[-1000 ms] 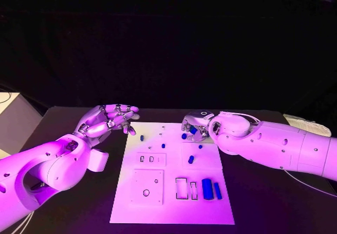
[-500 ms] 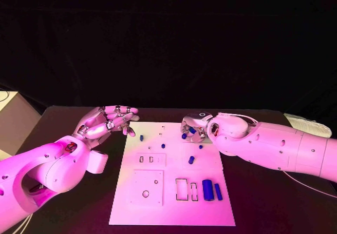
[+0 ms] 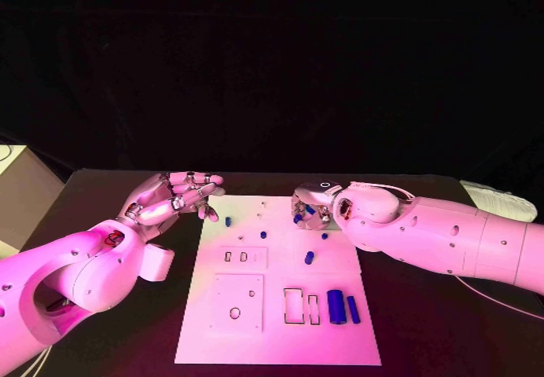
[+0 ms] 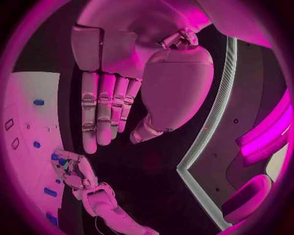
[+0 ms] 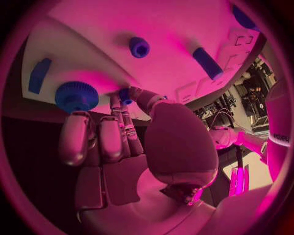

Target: Assemble the parts on the task board

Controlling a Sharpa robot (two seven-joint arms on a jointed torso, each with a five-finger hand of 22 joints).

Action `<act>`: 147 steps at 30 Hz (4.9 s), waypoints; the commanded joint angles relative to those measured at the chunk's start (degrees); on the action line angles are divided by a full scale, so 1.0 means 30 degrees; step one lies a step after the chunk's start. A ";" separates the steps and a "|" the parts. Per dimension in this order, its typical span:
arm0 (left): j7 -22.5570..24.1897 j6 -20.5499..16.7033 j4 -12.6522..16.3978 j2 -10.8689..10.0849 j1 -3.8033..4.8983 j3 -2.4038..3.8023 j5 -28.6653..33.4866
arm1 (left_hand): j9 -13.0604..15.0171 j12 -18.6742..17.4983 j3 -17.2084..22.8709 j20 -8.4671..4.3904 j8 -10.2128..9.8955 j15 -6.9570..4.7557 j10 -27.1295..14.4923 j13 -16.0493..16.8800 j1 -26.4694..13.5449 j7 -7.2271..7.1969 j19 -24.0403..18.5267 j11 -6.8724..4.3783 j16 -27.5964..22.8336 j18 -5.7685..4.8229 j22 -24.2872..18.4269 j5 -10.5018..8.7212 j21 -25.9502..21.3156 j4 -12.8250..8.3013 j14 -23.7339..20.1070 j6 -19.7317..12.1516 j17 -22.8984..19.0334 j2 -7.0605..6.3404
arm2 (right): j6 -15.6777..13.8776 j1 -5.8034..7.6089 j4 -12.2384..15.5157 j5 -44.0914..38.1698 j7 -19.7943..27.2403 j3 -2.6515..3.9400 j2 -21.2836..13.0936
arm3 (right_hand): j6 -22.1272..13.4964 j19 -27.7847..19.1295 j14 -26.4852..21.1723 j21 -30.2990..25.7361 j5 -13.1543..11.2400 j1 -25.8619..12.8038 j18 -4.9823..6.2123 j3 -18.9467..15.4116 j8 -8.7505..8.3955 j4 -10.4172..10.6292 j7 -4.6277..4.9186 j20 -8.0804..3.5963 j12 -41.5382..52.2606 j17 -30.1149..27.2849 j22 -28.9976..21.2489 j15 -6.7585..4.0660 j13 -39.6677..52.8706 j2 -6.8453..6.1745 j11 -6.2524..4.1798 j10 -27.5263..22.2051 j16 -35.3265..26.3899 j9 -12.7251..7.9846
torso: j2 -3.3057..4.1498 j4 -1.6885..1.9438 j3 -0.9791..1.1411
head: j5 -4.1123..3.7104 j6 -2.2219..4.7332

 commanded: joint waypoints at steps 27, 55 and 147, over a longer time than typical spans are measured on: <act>-0.0290 0.0488 -0.0117 -0.0014 0.0001 0.0034 -0.0123 | 0.0061 -0.0133 0.0036 0.0006 -0.0025 0.0052 -0.0187 0.0030 0.0078 0.0056 -0.0252 0.0105 0.0163 0.0198 0.0157 -0.0067 0.0311 0.0006 -0.0257 -0.0193 0.0047 -0.0021 | -0.4505 -0.0038 0.0437 -0.0782 -0.1682 0.0153 0.0651 | 0.1060 0.0622 0.0382 0.1620 -0.0583 0.0767 -0.0626 0.1214 0.1049 -0.0257 -0.0532 -0.0309 0.0129 0.0214 0.2272 -0.0374 0.0372 0.0907 -0.0502 0.1545 0.0509 0.1128 | 0.0275 0.0059 -0.0032 | 0.0102 0.0346; -0.0407 0.0600 -0.0016 0.0041 0.0011 0.0056 -0.0206 | 0.0061 -0.0133 0.0036 0.0006 -0.0025 0.0052 -0.0187 0.0030 0.0078 0.0056 -0.0252 0.0105 0.0163 0.0198 0.0157 -0.0067 0.0311 0.0006 -0.0257 -0.0193 0.0047 -0.0021 | -0.4774 -0.0013 -0.1820 -0.1495 -0.1945 0.0179 0.3264 | 0.0946 0.0612 0.0388 0.1673 -0.0428 0.0698 -0.0635 0.1256 0.1102 -0.0338 -0.0509 -0.0318 0.0015 0.0253 0.2351 -0.0370 0.0394 0.0741 -0.0492 0.1568 0.0572 0.1303 | 0.0474 0.0152 -0.0069 | 0.0173 0.0368; -0.0981 0.0895 -0.0549 -0.0025 0.0021 0.0198 -0.0471 | 0.0097 -0.0172 0.0079 0.0036 -0.0042 0.0082 -0.0253 0.0032 0.0124 0.0096 -0.0409 0.0143 0.0214 0.0204 0.0301 -0.0075 0.0525 -0.0009 -0.0333 -0.0265 0.0046 -0.0009 | -0.2549 0.0668 0.0501 0.6251 -0.2249 0.0770 -0.2468 | -0.3421 0.2345 0.2027 0.5564 0.0453 0.3114 -0.1756 -0.8544 -0.0456 0.4519 0.0469 0.0430 2.8490 0.9813 0.8090 0.0402 2.8399 -0.0080 0.0177 0.7384 0.4846 0.2009 | 0.0453 -0.0279 0.0163 | 0.0321 0.0108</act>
